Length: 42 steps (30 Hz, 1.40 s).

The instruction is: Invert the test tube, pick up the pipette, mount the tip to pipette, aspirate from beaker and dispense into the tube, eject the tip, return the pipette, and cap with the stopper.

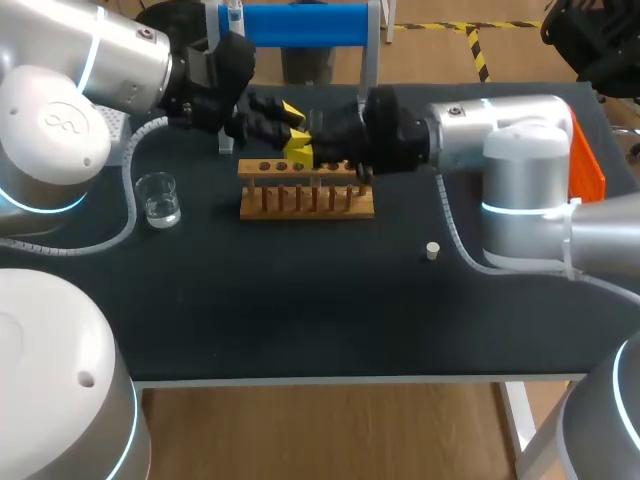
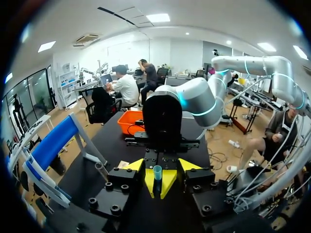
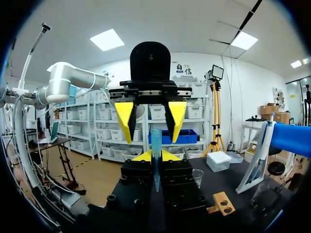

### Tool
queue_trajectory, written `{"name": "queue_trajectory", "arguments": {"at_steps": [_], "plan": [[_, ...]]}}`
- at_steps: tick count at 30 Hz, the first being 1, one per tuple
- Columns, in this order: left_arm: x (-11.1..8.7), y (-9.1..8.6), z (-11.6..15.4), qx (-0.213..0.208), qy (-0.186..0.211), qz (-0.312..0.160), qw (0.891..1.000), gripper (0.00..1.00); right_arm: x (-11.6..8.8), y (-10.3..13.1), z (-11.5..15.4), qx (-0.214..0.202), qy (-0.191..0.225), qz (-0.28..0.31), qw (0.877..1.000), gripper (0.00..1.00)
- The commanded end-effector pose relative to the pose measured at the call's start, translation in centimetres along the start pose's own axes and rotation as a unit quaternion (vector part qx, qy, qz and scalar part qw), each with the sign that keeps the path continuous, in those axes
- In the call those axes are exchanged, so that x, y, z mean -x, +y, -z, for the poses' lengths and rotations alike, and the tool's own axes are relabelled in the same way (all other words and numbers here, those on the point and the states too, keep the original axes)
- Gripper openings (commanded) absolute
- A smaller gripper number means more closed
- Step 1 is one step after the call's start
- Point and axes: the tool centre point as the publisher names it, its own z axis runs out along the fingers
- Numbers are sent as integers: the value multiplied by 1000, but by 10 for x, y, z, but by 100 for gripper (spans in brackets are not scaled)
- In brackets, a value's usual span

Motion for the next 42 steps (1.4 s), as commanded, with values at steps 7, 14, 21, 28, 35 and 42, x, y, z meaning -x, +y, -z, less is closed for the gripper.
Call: {"name": "queue_trajectory", "arguments": {"at_steps": [7, 14, 21, 28, 35, 42], "plan": [[-1, 0, 1, 1, 0, 0, 1000, 100, -20, -7, 55, -12, -1, -4, 1000, 0], [-1, 0, 1, 1, 0, 0, 1000, 100, -38, -3, 100, -2, 10, -10, 1000, 0], [-1, 0, 1, 1, 0, 0, 1000, 100, -54, -3, 138, 0, 12, 5, 1000, 0], [-1, 0, 1, 1, 0, 0, 1000, 100, -61, -11, 170, -10, 7, 17, 1000, 0], [-1, 0, 1, 1, 0, 0, 1000, 100, -62, -21, 197, -15, -10, 19, 1000, 0], [-1, 0, 1, 1, 0, 0, 1000, 100, -68, -29, 216, -13, -24, 22, 999, 0]]}}
